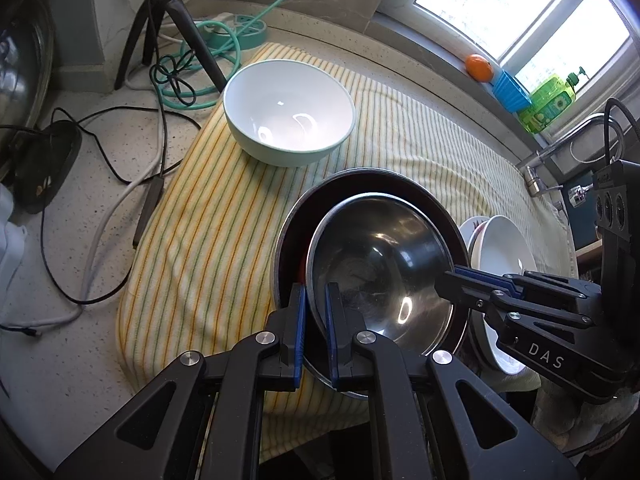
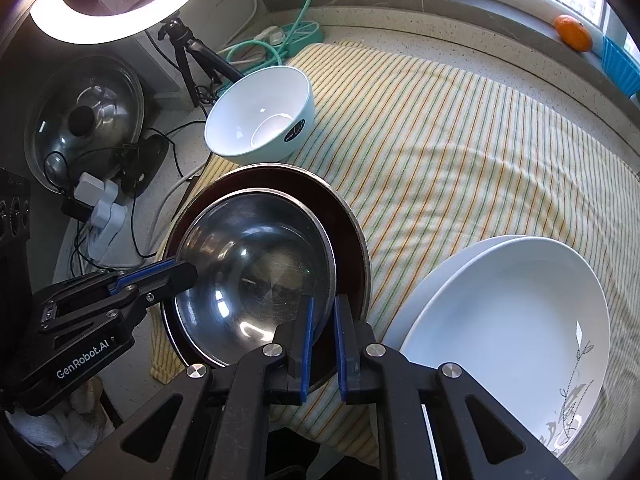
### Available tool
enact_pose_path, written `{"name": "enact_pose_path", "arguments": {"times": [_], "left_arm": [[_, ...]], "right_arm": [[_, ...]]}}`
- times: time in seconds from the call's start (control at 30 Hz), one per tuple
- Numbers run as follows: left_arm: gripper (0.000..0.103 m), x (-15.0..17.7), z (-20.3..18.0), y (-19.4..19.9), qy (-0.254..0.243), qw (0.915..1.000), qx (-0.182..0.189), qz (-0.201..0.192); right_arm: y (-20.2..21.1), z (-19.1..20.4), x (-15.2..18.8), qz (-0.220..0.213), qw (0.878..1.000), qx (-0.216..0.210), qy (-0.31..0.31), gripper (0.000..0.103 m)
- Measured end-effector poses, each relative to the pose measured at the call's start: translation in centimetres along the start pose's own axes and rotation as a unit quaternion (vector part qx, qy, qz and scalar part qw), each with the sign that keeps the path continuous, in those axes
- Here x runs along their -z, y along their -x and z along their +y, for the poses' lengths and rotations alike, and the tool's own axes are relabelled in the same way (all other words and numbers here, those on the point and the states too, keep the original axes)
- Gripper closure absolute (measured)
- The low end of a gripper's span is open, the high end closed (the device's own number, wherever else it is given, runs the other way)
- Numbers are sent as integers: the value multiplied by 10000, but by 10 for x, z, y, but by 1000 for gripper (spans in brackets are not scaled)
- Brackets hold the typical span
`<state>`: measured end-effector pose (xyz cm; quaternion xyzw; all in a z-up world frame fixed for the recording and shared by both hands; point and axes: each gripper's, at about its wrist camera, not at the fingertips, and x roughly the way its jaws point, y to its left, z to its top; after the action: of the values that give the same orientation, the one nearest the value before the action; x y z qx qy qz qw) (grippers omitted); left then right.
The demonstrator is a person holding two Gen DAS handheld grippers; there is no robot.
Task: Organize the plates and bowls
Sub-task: 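Lower the red bowl into the large steel bowl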
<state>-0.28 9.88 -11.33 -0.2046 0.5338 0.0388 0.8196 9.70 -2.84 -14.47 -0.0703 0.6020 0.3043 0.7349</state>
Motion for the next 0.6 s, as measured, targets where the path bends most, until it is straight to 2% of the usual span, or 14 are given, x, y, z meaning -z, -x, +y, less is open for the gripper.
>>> {"name": "enact_pose_path", "arguments": {"times": [0.23,0.33,0.37,0.6], "left_arm": [[95,-2,-1,0,-50,10000,7,-4],[95,-1,-2,0,-85,10000,25,11],[92,-1,-2,-1,-88,10000,42,19],[91,-2,3,3,-22,9999,101,-23]], "right_arm": [[-2,-1,-2,-3,10000,13,-15,91],[-1,-1,-2,0,10000,-13,2,87],[-1,-1,-2,-2,10000,-15,10,86],[4,1,-3,-81,9999,-71,12,79]]}}
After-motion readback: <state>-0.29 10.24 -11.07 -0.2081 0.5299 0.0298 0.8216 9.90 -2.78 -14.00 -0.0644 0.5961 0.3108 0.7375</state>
